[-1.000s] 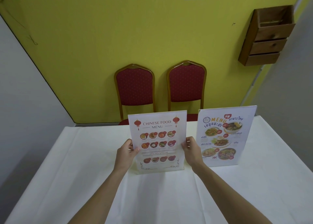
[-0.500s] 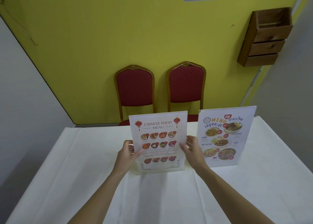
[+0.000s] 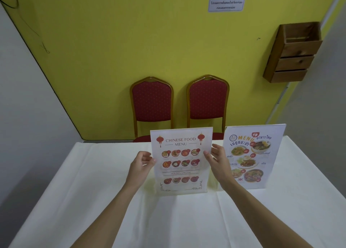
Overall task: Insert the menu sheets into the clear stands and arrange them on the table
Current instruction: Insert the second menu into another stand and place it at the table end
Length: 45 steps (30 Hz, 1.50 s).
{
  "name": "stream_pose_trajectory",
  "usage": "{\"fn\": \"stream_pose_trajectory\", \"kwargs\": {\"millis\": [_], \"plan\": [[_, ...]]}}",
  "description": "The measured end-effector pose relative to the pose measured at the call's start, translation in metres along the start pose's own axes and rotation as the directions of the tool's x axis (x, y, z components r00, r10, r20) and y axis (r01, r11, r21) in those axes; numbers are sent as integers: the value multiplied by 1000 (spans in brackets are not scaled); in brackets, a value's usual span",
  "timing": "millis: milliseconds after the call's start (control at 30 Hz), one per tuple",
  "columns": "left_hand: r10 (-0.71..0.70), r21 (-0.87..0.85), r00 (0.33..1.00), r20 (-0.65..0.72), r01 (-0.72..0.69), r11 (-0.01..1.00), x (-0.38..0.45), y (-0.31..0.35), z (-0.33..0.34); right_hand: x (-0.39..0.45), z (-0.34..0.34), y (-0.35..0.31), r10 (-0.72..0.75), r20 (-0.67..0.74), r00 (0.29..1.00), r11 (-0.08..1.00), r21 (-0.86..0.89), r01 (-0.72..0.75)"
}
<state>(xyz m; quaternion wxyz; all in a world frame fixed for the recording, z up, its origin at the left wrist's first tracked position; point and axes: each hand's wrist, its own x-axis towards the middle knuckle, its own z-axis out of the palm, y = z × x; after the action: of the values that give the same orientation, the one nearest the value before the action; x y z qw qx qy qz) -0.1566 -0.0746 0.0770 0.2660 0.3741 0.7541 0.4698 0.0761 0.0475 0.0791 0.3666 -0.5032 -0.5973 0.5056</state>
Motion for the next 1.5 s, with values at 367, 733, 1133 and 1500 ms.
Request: {"fn": "stream_pose_trajectory", "kwargs": {"millis": [367,733,1133,1500], "plan": [[45,-38,999,15,-44,998,9,23,9,9,4,-18,-53,26,998,999,1,53],[17,-10,997,-75,-18,1000,17,16,14,27,-9,12,-66,27,997,975,-210,70],[10,2,983,-186,-10,1000,30,21,-13,44,17,-3,-133,103,986,977,-153,147],[-12,1,942,-336,13,1000,52,8,-130,66,125,-65,-214,285,934,962,-107,253]]}}
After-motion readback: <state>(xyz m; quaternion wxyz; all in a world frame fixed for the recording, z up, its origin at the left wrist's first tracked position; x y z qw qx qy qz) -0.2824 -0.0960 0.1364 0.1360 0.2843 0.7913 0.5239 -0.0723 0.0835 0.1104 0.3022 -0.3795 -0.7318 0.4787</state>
